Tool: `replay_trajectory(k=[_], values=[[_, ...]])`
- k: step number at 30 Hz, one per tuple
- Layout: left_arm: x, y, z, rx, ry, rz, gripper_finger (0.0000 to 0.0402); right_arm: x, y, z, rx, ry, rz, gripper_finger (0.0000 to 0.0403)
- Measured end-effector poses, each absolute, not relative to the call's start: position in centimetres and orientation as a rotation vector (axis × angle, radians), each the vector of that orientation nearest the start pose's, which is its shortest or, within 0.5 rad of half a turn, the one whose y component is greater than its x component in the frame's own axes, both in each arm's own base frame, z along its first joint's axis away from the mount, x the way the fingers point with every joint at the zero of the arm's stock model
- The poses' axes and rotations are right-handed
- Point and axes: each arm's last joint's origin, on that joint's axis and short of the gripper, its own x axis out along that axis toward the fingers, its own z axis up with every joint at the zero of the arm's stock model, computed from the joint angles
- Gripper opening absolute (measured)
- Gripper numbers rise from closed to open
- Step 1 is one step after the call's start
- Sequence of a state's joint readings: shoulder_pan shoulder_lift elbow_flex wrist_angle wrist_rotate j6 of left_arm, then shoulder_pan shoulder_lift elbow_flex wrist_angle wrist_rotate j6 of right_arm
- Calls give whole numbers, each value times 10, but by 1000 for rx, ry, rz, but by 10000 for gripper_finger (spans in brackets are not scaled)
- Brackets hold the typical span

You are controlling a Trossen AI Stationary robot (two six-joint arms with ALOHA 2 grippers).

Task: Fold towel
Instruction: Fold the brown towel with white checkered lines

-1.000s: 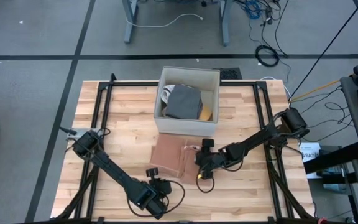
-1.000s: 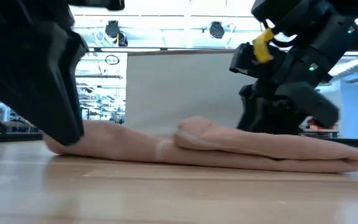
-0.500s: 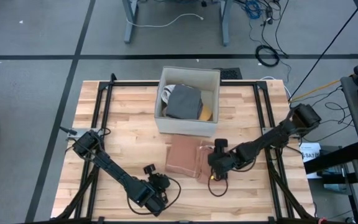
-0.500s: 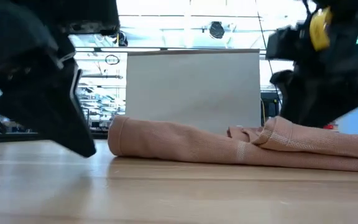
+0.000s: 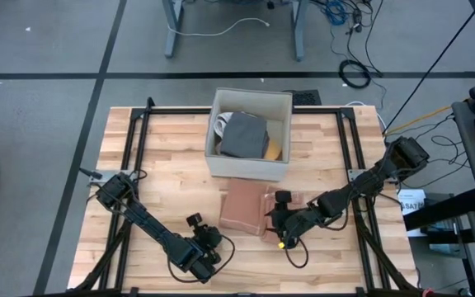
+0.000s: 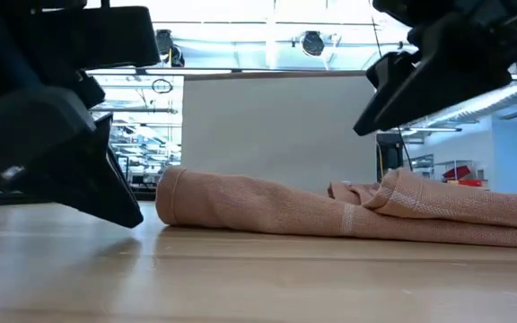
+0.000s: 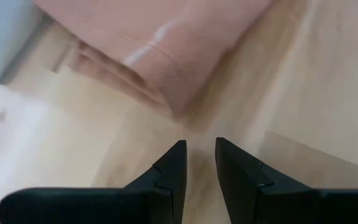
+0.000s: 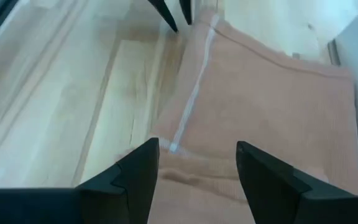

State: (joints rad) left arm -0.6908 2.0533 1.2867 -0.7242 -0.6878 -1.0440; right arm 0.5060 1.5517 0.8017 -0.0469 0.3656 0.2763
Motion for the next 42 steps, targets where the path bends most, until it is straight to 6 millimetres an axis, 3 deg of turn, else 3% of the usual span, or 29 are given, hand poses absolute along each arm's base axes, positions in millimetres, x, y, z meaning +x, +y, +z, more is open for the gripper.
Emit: replay_trajectory(k=[6,12,19,24,33,42], values=[[292,-217,119,88,876,592,92,274,137,176,-55,698,26,201],[297,-219,120,154,821,569,92,283,142,156,-33,704,21,201],[311,-214,119,178,881,456,92,296,148,137,-1,658,28,201],[314,-203,110,166,909,423,92,299,148,134,22,642,23,201],[317,-204,107,178,873,377,90,299,148,133,32,654,15,201],[318,-210,108,222,858,317,10,298,148,133,39,661,11,201]])
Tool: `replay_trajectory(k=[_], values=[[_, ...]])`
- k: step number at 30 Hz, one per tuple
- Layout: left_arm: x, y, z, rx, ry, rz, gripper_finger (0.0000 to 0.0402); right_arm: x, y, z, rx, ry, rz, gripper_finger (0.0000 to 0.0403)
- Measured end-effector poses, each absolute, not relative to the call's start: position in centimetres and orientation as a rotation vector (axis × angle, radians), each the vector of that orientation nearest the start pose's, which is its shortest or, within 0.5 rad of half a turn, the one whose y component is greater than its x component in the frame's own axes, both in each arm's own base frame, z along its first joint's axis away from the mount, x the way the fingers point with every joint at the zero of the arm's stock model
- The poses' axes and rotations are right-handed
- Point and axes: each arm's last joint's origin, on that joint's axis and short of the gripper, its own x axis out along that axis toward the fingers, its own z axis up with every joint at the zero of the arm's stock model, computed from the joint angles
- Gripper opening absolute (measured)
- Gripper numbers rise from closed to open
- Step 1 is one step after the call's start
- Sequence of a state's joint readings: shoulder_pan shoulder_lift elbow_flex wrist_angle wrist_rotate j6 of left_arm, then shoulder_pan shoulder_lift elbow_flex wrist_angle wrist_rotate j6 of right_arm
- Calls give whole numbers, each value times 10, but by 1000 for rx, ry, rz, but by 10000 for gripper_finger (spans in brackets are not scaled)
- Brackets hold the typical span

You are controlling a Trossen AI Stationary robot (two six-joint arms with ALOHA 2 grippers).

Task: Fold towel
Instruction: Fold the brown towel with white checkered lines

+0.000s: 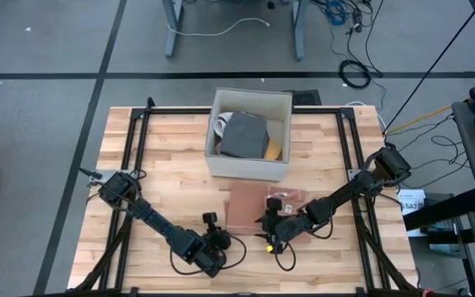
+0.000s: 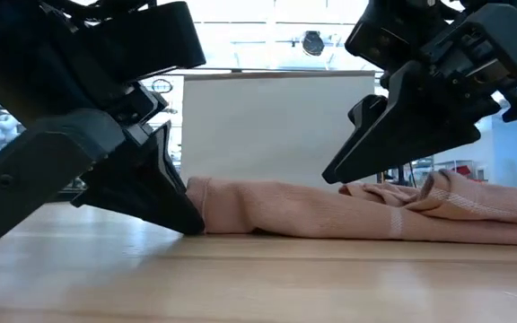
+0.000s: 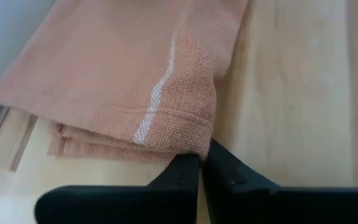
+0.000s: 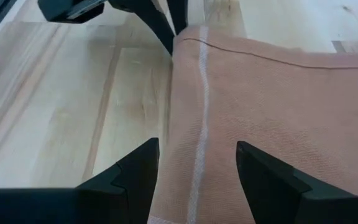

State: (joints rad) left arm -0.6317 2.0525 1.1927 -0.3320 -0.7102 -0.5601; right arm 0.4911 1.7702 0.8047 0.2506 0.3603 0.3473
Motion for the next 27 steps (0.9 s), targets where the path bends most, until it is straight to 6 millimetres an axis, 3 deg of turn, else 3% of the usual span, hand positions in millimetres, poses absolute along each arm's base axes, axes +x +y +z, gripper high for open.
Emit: replay_trajectory(k=[6,12,19,27], values=[[317,-214,108,231,851,294,4,294,152,136,50,665,21,201],[315,-217,108,234,850,287,3,284,148,157,74,675,5,201],[313,-219,108,239,848,281,1,258,140,174,88,816,-45,201],[313,-221,108,268,828,280,1,238,143,172,107,934,-93,201]])
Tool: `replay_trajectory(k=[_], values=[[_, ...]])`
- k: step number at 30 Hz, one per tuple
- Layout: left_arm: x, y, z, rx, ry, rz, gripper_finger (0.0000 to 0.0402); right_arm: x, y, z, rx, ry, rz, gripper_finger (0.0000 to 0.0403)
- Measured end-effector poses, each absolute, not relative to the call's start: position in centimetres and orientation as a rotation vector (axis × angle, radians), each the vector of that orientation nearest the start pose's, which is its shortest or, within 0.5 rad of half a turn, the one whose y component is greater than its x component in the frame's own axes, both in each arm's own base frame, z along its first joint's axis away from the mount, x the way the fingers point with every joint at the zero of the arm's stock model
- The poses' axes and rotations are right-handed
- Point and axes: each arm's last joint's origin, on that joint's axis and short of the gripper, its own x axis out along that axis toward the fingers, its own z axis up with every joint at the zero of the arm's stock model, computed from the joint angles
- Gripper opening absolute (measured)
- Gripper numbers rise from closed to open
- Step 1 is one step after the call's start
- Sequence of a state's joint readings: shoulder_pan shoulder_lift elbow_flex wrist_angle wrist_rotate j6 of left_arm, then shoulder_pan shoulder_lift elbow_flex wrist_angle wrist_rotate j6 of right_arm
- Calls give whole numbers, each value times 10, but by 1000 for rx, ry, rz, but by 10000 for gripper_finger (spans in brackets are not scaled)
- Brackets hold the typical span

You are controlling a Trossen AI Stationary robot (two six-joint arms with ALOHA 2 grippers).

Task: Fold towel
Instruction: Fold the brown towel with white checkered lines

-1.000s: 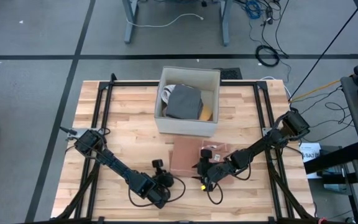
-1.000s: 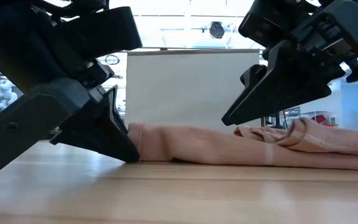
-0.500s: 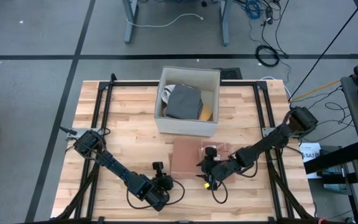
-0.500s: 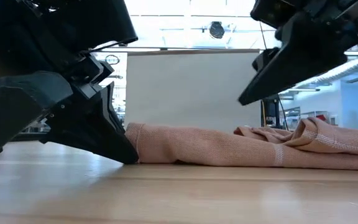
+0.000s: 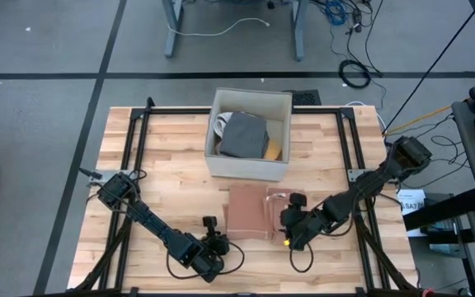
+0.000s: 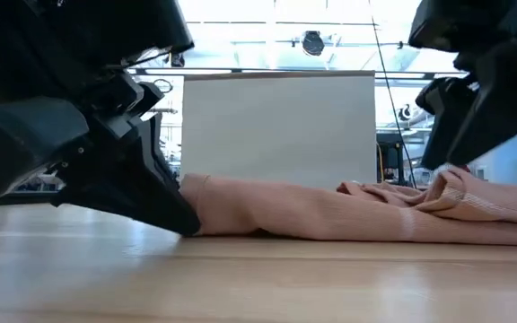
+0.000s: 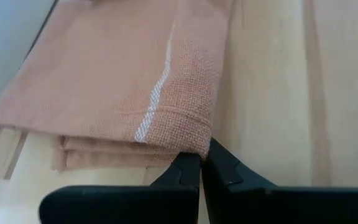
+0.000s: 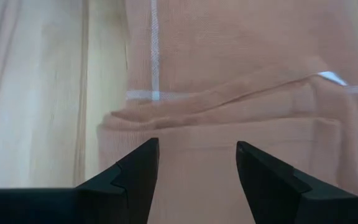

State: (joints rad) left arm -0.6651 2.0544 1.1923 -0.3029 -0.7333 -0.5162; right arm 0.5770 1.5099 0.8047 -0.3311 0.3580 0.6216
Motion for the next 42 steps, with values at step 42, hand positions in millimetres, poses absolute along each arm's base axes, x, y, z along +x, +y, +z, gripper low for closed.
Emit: replay_trajectory(k=[42], values=[[397,-200,183,560,670,14,0,283,156,140,96,733,23,201]])
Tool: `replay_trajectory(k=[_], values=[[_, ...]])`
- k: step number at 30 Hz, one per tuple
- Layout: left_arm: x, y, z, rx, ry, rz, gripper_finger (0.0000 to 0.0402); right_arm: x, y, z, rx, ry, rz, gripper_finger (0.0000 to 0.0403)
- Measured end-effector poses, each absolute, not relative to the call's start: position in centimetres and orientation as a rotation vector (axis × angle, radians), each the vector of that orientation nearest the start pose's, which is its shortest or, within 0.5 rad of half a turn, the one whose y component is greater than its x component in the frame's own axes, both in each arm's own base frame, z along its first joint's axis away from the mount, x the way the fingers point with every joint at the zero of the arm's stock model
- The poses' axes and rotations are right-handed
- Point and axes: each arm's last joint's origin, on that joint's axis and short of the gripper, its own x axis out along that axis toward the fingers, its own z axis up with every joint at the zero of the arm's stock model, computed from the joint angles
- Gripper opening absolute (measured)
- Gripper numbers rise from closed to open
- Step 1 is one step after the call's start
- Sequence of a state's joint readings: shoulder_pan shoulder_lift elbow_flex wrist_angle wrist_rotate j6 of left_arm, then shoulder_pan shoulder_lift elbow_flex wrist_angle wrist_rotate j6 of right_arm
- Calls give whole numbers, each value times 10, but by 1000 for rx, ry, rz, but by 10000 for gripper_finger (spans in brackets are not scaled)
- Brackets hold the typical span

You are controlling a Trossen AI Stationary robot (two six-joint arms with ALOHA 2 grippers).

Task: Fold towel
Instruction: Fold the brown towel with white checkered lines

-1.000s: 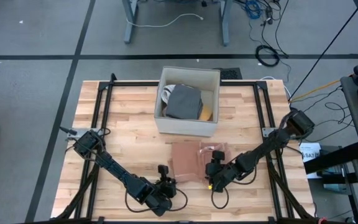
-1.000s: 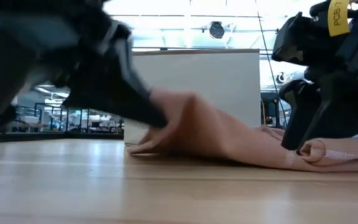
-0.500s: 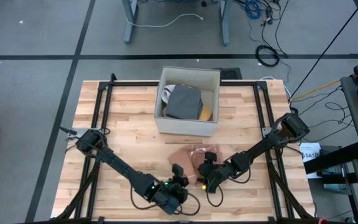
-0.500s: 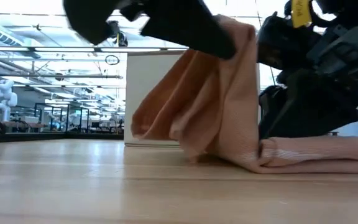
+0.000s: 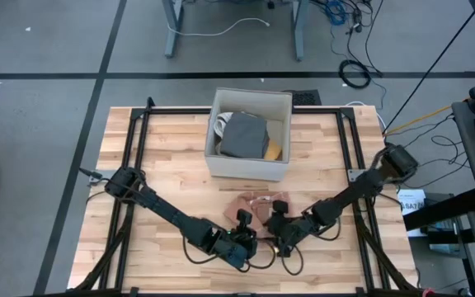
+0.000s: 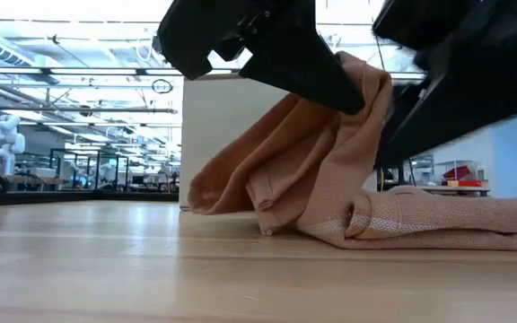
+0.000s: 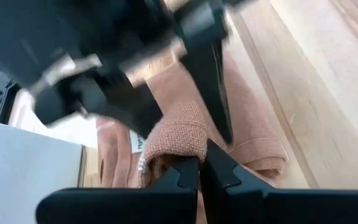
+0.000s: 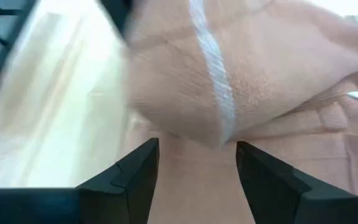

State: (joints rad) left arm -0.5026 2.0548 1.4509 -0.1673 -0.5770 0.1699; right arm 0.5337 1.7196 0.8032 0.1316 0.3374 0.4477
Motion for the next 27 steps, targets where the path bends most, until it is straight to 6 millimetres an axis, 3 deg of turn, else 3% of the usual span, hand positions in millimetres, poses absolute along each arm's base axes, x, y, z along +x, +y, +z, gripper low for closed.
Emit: replay_trajectory(k=[5,8,16,27], values=[[397,-200,183,561,672,14,0,264,158,167,118,746,38,201],[397,-200,183,561,673,15,0,250,159,171,136,817,13,201],[398,-198,183,561,673,17,0,230,167,155,151,983,-74,201],[410,-188,187,483,631,-99,0,247,176,121,126,952,-89,201]])
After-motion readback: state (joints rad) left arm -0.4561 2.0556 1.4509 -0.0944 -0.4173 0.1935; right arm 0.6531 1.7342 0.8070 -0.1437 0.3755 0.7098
